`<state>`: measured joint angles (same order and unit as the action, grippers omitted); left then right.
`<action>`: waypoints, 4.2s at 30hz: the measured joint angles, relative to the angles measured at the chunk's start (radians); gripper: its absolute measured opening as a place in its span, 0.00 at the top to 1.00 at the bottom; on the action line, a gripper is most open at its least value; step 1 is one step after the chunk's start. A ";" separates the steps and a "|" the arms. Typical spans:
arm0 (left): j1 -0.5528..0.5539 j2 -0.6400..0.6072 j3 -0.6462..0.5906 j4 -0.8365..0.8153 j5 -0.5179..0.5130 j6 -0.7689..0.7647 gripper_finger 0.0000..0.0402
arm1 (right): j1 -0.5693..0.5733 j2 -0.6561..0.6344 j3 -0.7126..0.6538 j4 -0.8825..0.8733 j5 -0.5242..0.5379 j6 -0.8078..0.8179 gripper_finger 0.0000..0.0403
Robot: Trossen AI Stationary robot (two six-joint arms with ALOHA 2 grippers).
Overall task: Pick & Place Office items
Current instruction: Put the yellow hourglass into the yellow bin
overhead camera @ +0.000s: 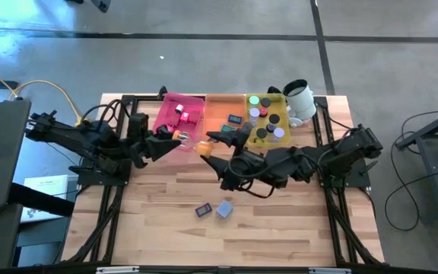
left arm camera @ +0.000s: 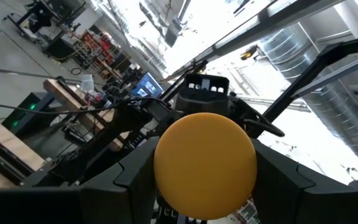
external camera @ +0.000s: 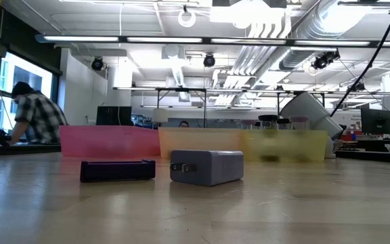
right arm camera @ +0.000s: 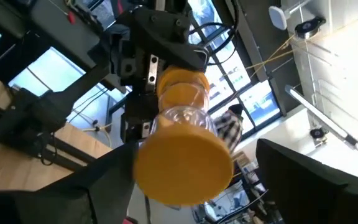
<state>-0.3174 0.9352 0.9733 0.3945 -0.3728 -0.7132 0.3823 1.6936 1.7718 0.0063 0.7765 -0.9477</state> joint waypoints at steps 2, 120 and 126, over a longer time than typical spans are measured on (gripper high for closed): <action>0.003 0.006 0.000 0.005 0.000 -0.005 0.52 | -0.005 0.000 0.000 -0.001 -0.002 -0.025 0.22; 0.324 0.016 0.000 -0.553 -0.194 1.158 0.24 | -1.123 0.113 -0.072 -1.378 -0.516 0.478 0.54; 0.324 0.016 0.000 -0.553 -0.193 1.154 0.24 | -1.143 0.113 -0.088 -1.333 -0.523 0.398 0.54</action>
<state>0.0067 0.9508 0.9730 -0.1581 -0.5655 0.4408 -0.7612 1.8065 1.6842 -1.3262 0.2535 -0.5493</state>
